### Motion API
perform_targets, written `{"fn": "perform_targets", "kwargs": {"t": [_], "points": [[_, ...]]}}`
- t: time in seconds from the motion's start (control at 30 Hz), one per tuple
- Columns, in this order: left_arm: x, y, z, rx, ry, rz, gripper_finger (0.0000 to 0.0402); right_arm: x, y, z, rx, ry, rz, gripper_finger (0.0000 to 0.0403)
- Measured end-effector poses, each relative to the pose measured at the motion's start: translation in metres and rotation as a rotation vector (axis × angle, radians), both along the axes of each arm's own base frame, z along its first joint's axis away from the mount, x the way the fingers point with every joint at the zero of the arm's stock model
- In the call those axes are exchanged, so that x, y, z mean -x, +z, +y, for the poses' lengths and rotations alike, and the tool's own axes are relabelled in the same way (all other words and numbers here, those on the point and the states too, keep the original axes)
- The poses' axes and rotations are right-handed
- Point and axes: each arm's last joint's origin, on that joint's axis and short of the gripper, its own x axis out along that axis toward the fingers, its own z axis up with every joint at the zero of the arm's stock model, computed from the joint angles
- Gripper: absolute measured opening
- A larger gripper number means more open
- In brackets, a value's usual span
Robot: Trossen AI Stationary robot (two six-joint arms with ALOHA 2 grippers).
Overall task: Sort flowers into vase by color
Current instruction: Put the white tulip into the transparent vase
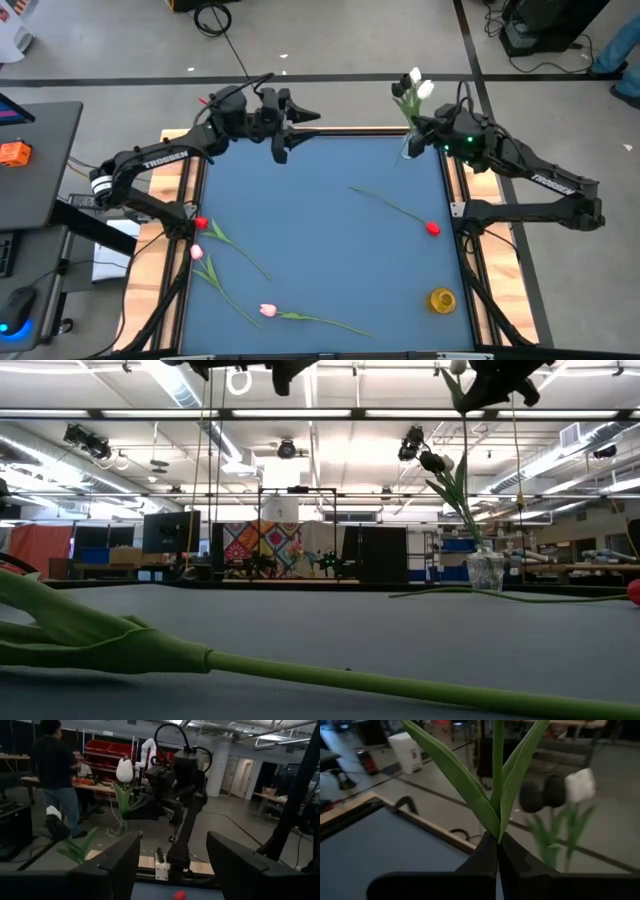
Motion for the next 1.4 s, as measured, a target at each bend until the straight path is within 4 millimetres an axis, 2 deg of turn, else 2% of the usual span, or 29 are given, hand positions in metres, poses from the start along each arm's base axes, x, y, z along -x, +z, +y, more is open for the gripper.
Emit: {"fn": "perform_targets", "kwargs": {"t": [0.33,0.47,0.67,0.8,0.97,1.13,1.4], "points": [[-0.001,0.0,-0.003,0.008,-0.01,0.0,0.0235,0.008,0.003,-0.009,0.081,-0.113,0.07,0.0016],[-0.001,0.0,-0.003,0.007,-0.01,-0.001,0.0235,0.012,0.003,-0.012,0.099,-0.229,0.072,0.0019],[-0.001,0.0,-0.003,0.007,-0.01,-0.001,0.0235,0.016,0.002,-0.018,0.111,-0.256,0.114,0.0015],[-0.001,0.0,-0.003,0.007,-0.01,-0.001,0.0235,0.013,0.001,-0.029,0.106,-0.283,0.106,0.0014],[-0.001,0.0,-0.003,0.007,-0.01,-0.001,0.0235,0.01,-0.004,-0.047,0.09,-0.299,0.137,0.0013],[-0.001,0.0,-0.003,0.007,-0.01,-0.001,0.0235,0.016,-0.005,-0.058,0.092,-0.329,0.126,0.0013],[-0.002,0.0,-0.002,0.008,-0.01,0.0,0.0235,0.02,-0.025,-0.07,0.14,-0.33,0.098,0.0012]]}}
